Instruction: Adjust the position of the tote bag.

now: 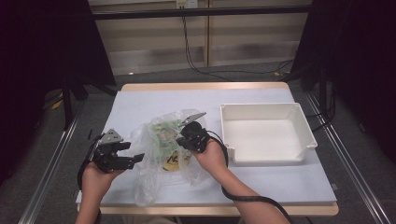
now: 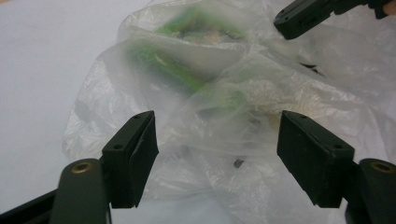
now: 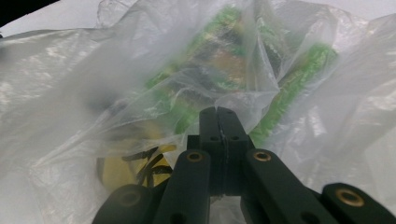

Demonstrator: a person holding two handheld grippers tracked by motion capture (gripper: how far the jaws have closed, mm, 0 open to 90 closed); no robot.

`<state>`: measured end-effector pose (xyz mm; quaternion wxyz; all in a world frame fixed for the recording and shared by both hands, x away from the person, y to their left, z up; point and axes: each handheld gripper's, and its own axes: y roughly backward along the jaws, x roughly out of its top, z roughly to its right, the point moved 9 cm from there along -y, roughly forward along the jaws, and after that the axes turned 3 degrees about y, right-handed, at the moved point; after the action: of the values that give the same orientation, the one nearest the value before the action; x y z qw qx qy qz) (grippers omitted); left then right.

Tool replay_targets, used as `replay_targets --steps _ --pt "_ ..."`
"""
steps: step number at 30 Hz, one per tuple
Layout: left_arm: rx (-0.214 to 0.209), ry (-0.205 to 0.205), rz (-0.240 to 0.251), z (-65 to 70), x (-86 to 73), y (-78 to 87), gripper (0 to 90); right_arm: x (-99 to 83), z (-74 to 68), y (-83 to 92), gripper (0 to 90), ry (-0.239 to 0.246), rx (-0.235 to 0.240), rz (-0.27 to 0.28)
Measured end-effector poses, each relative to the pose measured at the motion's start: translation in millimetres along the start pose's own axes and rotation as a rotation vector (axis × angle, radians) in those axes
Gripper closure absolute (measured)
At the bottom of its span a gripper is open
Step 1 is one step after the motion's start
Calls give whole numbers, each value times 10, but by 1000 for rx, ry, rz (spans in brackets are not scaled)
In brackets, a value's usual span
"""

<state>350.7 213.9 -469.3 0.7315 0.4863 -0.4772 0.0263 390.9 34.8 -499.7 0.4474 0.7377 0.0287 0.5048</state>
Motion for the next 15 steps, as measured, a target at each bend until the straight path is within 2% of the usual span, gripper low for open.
replay_targets --steps 1,5,8,12,15 --pt "-7 13 -5 20 3 -31 271 -9 -11 -1 900 6 -2 -5" --pt "-29 18 -36 43 -59 -122 273 -43 -54 -16 900 9 12 -11" --pt "-45 34 -33 60 -81 -168 278 -70 -52 -19 900 5 11 -18" --pt "-53 24 -43 91 -96 -191 283 -69 4 -20 900 4 1 -17" --pt "-55 8 -72 124 -137 -238 283 -30 77 -3 900 2 -6 -13"
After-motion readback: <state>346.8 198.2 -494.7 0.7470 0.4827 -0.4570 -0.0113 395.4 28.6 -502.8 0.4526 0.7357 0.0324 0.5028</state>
